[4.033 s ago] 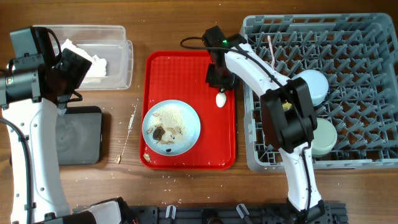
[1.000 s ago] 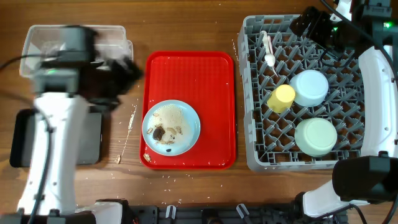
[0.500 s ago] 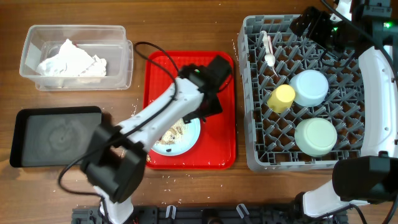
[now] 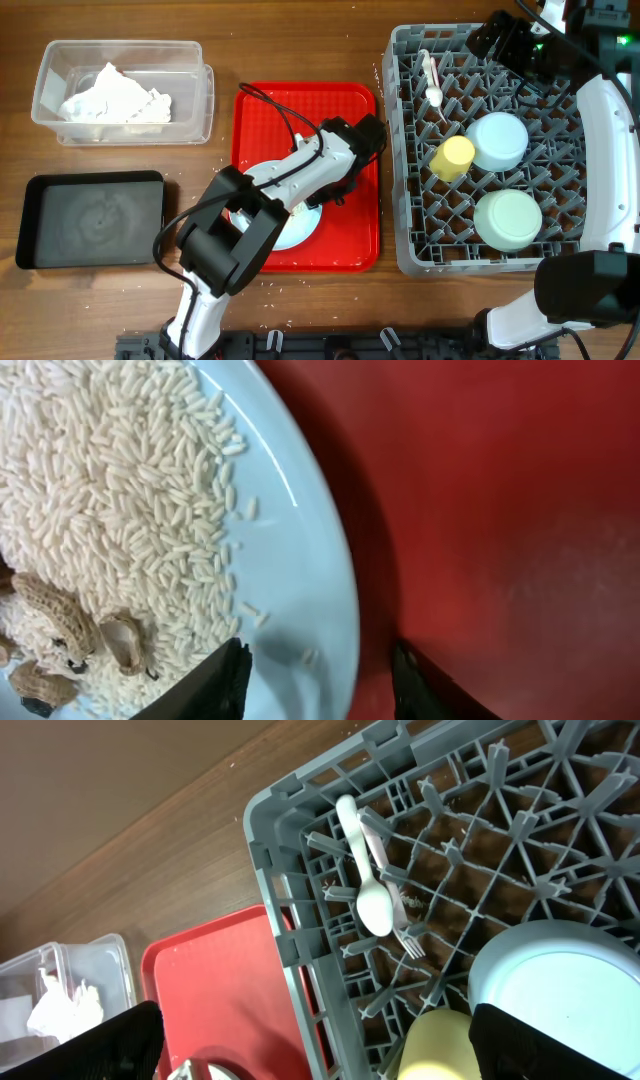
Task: Sort waste into correct bins and load items into the dishwasher rack
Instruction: 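Move the left gripper to the light-blue plate and grasp its rim, then lift the plate with the left gripper and carry it over the black tray, then tilt the plate with the left gripper to dump rice onto the black tray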
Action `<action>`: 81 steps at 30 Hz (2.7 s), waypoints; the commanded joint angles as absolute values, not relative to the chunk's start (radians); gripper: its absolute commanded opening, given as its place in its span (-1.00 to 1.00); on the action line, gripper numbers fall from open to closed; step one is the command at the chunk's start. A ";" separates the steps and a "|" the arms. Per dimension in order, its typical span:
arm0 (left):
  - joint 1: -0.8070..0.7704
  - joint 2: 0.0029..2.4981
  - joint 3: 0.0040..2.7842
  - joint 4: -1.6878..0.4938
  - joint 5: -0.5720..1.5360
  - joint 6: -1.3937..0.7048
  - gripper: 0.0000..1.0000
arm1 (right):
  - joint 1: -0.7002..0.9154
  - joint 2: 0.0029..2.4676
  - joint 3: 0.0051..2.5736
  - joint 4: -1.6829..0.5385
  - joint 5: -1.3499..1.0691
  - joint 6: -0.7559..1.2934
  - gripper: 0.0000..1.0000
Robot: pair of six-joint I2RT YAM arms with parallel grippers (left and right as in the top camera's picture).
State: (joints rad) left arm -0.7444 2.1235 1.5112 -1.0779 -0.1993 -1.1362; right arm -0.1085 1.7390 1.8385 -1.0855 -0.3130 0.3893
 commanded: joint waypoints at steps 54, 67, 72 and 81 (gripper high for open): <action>-0.274 1.824 1.586 -1.304 -0.499 -0.893 -0.92 | -0.109 1.715 1.839 -1.085 -0.307 0.396 0.98; 0.129 1.793 1.586 -1.116 -0.316 -0.867 -0.92 | -0.109 1.715 1.839 -1.085 -0.307 0.396 0.99; 0.212 1.655 1.586 -1.102 -0.207 -0.867 -0.92 | -0.109 1.715 1.839 -1.086 -0.307 0.396 0.99; 0.352 1.600 1.586 -1.086 0.002 -0.815 -0.92 | -0.109 1.715 1.839 -1.085 -0.307 0.396 0.99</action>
State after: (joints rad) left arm 0.3222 1.5929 1.5723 -1.0973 -0.1005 -0.8627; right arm -0.1085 1.7390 1.8385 -1.0855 -0.3130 0.3893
